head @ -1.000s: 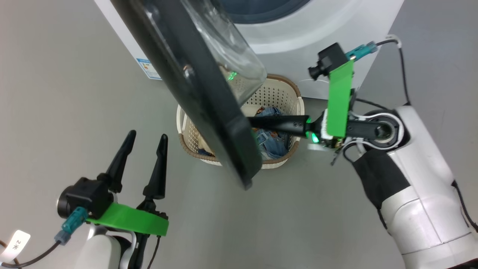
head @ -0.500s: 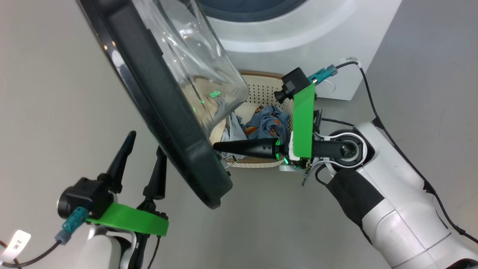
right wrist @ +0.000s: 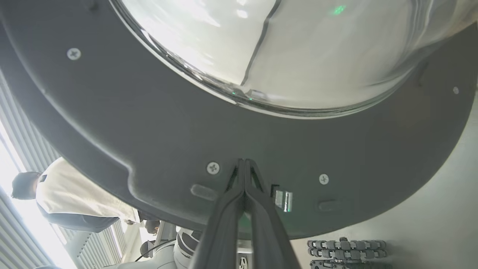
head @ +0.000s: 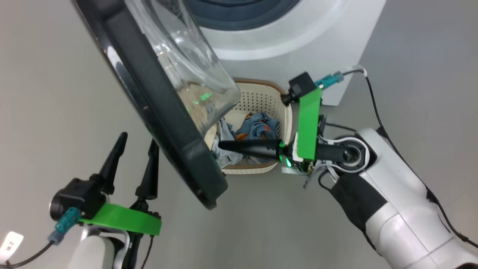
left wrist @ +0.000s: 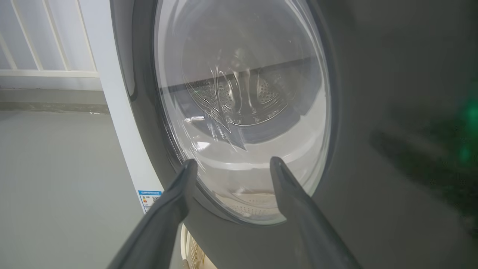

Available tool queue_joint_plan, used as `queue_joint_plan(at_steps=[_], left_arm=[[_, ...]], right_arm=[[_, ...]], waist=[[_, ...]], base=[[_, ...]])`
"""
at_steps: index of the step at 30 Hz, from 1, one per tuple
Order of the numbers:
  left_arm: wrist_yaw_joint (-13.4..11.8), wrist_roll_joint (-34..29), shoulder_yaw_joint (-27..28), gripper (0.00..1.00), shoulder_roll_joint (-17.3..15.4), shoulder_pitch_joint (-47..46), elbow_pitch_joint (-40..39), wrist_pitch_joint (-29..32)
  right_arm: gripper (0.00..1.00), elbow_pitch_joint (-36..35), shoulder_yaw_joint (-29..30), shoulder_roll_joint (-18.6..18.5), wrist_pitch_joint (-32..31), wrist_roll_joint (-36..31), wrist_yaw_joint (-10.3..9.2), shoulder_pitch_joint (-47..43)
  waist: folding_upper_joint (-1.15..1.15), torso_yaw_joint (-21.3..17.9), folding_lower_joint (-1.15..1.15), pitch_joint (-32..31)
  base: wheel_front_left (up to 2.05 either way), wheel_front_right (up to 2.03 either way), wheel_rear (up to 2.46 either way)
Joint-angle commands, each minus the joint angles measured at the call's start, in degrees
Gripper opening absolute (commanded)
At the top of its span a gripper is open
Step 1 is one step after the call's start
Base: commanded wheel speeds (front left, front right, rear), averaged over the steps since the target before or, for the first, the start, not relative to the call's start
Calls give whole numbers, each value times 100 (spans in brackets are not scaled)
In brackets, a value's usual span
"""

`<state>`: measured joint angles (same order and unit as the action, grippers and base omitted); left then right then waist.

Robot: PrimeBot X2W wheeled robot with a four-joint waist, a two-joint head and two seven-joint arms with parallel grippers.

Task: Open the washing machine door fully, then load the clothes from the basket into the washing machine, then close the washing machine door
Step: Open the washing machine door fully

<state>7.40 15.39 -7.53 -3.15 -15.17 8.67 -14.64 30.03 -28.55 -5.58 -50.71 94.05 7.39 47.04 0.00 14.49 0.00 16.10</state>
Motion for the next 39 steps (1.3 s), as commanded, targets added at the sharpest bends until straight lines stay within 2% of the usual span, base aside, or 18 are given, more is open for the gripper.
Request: queue_joint_plan(at_steps=[1,25,31,32,33,34,39], left_arm=[[9,-49,230,100,-198,55,-100,-36],[9,-127,760,100,-453,804,-193,-36],[9,-137,831,100,-463,1000,-208,-36],[9,-140,836,100,-468,1028,-206,-36],[9,-146,840,100,-474,1052,-206,-36],[9,-182,849,100,-446,1099,-237,-36],[9,-216,877,100,-416,1158,-273,-36]], right_arm=[[0,-174,3,83,75,52,10,-207],[0,-931,536,-169,1087,676,10,-1701],[0,-1242,718,-253,1586,512,10,-2002],[10,-1285,765,-282,1745,405,10,-2040],[38,-1339,799,-312,1907,269,10,-2066],[100,-1421,876,-356,2301,-50,10,-2102],[100,-1631,994,-390,3366,-891,10,-2091]], waist=[[0,-121,0,-118],[0,-942,0,-940],[0,-1100,0,-1061],[0,-1123,0,-1082],[0,-1143,0,-1098],[0,-1171,0,-1132],[0,-1208,0,-1179]], base=[[0,0,0],[0,0,0],[0,0,0],[0,0,0],[0,0,0],[0,0,0],[0,0,0]])
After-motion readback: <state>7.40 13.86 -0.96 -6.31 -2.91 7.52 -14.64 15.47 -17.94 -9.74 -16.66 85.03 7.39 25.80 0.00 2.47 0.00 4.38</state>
